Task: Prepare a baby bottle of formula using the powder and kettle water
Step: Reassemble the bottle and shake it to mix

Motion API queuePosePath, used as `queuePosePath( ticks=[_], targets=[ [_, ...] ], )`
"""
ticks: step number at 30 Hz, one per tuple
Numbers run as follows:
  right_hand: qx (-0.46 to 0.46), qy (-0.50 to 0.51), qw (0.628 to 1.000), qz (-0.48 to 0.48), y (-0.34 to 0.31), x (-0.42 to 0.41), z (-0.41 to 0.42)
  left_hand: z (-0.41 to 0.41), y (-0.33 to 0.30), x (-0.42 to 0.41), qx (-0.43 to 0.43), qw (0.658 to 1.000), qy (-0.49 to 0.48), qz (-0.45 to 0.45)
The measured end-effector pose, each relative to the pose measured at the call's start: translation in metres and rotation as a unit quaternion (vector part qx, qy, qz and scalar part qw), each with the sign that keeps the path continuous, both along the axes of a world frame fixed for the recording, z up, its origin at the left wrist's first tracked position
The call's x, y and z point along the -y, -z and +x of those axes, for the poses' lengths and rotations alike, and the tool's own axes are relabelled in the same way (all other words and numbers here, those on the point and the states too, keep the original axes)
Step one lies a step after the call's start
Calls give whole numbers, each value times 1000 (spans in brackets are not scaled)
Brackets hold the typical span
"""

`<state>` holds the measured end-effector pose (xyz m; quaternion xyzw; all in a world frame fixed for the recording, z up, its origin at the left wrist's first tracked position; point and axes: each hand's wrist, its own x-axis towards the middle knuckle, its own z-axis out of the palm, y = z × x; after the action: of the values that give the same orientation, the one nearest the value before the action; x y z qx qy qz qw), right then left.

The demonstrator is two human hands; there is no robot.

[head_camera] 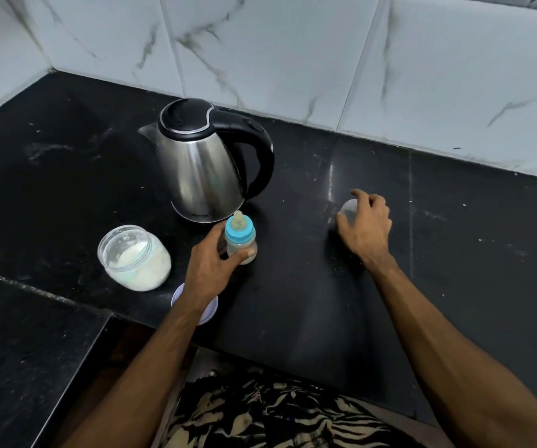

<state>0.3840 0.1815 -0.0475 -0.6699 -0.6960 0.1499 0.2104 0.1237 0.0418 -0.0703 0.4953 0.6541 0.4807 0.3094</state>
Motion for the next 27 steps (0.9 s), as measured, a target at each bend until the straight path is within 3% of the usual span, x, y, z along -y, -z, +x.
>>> queuePosePath(
  ticks=[7,12,15,21,27],
  targets=[
    [-37,-6,999,5,2,0,3,0,0,0,-7,1000,3,-5],
    [-229,-68,969,66,-39,12,-23,1,-2,1,-5,1000,0,-6],
    [-292,-177,936,85,-65,33,-53,1,-2,1,-1,1000,-3,-9],
    [-238,-355,900,89,-69,65,-99,2,-7,4,2,1000,1,-8],
    [-204,-377,899,88,-57,72,-117,4,-10,5,-1,1000,-6,1]
  ],
)
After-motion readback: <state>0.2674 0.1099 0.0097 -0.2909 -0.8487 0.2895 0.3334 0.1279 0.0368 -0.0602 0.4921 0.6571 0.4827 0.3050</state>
